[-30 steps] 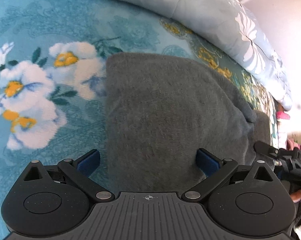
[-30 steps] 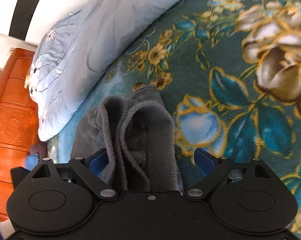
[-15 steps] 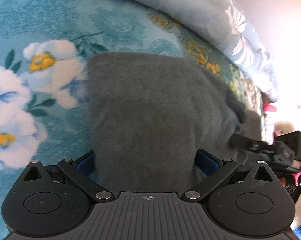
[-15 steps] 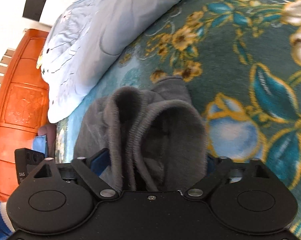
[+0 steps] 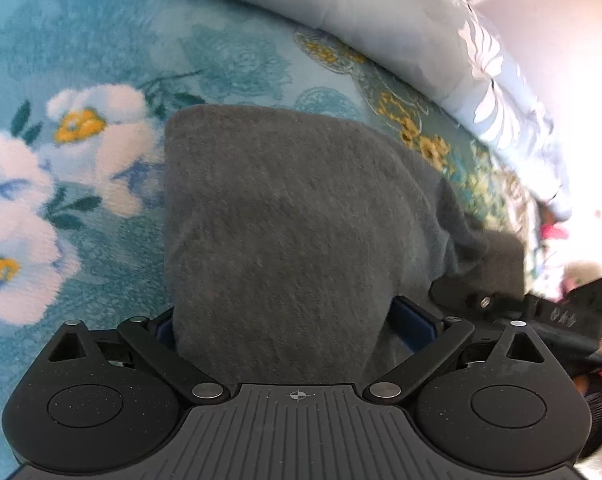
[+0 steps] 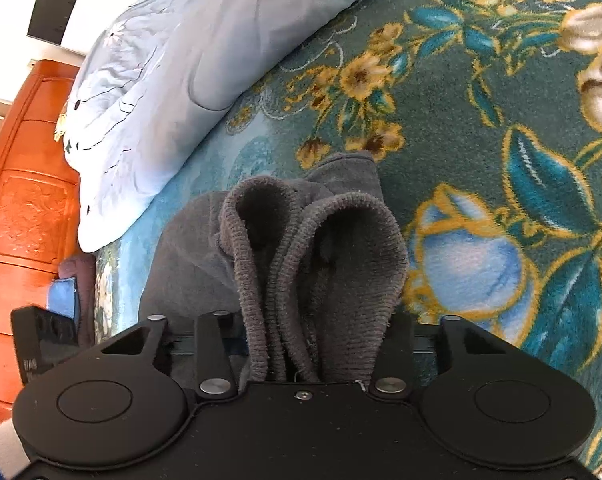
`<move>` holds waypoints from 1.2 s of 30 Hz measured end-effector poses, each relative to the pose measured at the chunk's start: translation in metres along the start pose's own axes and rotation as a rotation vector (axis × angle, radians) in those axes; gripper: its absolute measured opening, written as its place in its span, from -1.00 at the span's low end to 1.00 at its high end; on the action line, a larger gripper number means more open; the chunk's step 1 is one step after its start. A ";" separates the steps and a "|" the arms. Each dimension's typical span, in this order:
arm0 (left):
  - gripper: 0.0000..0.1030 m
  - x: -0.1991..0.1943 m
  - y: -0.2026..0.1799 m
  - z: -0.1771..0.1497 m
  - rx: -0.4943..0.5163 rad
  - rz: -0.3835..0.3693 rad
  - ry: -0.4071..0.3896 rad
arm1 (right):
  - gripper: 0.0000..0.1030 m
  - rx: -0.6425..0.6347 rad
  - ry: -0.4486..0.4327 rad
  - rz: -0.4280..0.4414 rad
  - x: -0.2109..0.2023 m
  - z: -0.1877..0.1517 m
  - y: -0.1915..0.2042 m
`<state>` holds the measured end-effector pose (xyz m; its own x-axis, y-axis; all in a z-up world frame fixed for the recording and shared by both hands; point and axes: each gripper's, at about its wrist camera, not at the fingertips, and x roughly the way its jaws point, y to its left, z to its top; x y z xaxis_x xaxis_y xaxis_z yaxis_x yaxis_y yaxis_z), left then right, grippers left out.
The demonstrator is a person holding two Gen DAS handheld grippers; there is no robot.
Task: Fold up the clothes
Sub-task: 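Grasp the folded sweatpants bundle with both tools from either side, then lift and carry the folded sweatpants with both tools toward the clothes pile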
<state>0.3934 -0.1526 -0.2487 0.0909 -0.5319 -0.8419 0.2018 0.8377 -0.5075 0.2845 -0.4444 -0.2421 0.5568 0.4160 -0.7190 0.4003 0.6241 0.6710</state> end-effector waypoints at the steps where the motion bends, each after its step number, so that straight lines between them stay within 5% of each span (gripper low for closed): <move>1: 0.66 -0.001 -0.004 -0.001 0.009 0.021 -0.007 | -0.26 -0.004 -0.002 -0.006 -0.001 0.000 0.003; 6: 0.02 -0.015 -0.015 -0.001 0.015 0.063 -0.018 | -0.36 -0.040 -0.017 -0.017 -0.012 -0.005 0.024; 10: -0.23 -0.032 -0.028 -0.005 0.050 0.074 -0.026 | -0.39 -0.062 -0.028 -0.010 -0.023 -0.009 0.044; 23: -0.28 -0.133 -0.046 -0.065 0.067 0.022 -0.065 | -0.40 -0.097 -0.045 -0.008 -0.096 -0.077 0.111; 36: -0.28 -0.246 -0.007 -0.124 0.110 -0.092 -0.134 | -0.40 -0.201 -0.109 -0.055 -0.145 -0.169 0.219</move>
<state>0.2484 -0.0117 -0.0609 0.1946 -0.6233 -0.7574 0.3195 0.7703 -0.5519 0.1686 -0.2562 -0.0212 0.6174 0.3104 -0.7228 0.2856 0.7677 0.5737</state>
